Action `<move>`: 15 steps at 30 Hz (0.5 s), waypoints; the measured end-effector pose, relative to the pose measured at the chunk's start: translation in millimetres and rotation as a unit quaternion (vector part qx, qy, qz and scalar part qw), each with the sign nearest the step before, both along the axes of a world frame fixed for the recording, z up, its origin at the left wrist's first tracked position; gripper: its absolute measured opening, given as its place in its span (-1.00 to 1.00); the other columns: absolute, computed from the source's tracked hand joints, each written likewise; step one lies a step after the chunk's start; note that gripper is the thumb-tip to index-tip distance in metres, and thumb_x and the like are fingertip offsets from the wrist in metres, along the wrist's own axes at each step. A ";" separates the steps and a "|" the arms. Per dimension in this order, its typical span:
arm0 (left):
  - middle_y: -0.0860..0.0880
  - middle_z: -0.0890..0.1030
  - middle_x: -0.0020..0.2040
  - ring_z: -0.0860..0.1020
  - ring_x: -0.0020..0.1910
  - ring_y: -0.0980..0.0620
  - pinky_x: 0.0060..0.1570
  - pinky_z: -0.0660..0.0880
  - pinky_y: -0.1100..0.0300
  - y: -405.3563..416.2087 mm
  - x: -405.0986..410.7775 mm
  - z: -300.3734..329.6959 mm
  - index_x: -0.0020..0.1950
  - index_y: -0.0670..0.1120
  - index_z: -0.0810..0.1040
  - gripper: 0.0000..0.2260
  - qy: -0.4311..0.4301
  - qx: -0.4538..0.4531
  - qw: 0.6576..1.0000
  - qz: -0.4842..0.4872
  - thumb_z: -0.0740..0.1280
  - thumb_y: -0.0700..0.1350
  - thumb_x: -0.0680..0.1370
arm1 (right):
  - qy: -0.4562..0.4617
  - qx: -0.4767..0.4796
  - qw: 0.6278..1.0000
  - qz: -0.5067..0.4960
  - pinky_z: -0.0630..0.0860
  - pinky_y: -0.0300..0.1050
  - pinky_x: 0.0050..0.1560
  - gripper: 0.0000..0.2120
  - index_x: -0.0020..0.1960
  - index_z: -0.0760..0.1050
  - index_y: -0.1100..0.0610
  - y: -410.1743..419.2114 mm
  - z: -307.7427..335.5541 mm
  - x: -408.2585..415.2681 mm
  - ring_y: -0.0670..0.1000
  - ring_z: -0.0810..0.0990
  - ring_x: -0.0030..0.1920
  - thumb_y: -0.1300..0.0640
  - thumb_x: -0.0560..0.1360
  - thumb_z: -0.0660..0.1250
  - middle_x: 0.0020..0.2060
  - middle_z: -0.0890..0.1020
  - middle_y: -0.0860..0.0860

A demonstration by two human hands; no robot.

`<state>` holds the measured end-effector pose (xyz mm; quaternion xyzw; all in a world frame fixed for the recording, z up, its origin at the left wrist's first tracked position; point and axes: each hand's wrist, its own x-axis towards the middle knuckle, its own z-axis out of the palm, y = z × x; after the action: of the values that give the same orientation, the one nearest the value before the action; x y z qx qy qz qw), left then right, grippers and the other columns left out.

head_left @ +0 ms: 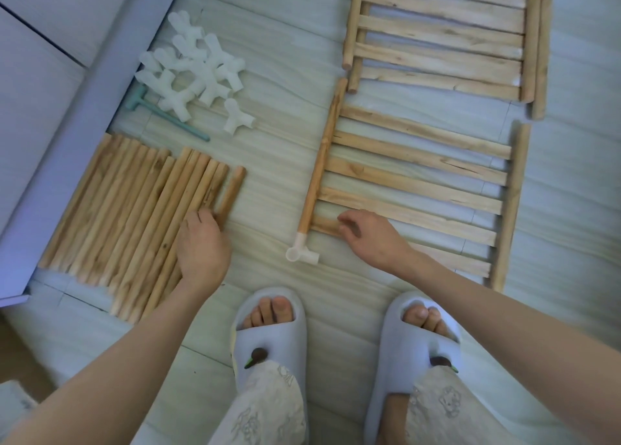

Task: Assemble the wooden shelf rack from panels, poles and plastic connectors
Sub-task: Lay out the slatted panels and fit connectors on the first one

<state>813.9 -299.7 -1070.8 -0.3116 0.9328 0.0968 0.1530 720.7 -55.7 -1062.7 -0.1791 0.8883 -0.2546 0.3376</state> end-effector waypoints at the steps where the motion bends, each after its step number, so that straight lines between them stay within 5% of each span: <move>1: -0.29 0.44 0.15 0.40 0.16 -0.25 0.08 0.36 -0.05 -0.8 0.0 0.1 0.20 -0.30 0.41 -0.74 -0.011 -0.007 1.000 -0.013 0.24 -0.25 0.53 | 0.000 -0.001 1.000 -0.005 0.31 -0.19 0.17 -0.70 0.27 0.47 0.19 0.3 1.5 -0.8 0.09 0.48 0.22 0.14 0.58 0.17 0.21 0.55 0.11; 5: -0.25 0.54 0.02 0.44 0.08 -0.20 -0.05 0.39 -0.04 2.5 -4.4 6.4 0.10 -0.26 0.49 -0.76 -0.021 -0.032 0.996 -0.075 0.23 -0.12 0.55 | 0.046 -0.011 0.999 0.005 0.29 -0.11 0.25 -0.69 0.30 0.44 0.19 -2.1 16.6 -1.1 0.10 0.44 0.25 0.17 0.59 0.15 0.22 0.52 0.12; 11: -0.12 0.53 -0.07 0.52 -0.21 -0.14 -0.27 0.49 -0.04 35.9 -41.3 44.5 0.24 -0.13 0.41 -0.72 0.098 0.116 0.964 -0.218 0.23 -0.08 0.56 | 0.395 -0.069 0.908 0.118 0.30 0.20 0.31 -0.65 0.17 0.54 0.24 -17.9 60.1 -14.3 0.17 0.55 0.19 0.36 0.39 0.32 0.09 0.60 0.17; 15: -0.05 0.45 -0.04 0.51 -0.28 -0.08 -0.36 0.44 0.06 64.1 -66.6 70.2 0.30 -0.04 0.42 -0.68 0.137 0.149 0.926 -0.319 0.18 -0.01 0.57 | 0.366 0.030 0.914 0.175 0.06 0.23 0.42 -0.66 0.22 0.50 0.23 -9.2 61.2 -33.1 0.16 0.51 0.23 0.29 0.45 0.33 0.07 0.60 0.13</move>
<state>747.3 -235.6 -1000.7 0.0450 0.9696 0.2224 0.0915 687.7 -64.9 -1001.4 -0.4023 0.9113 -0.0813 0.0335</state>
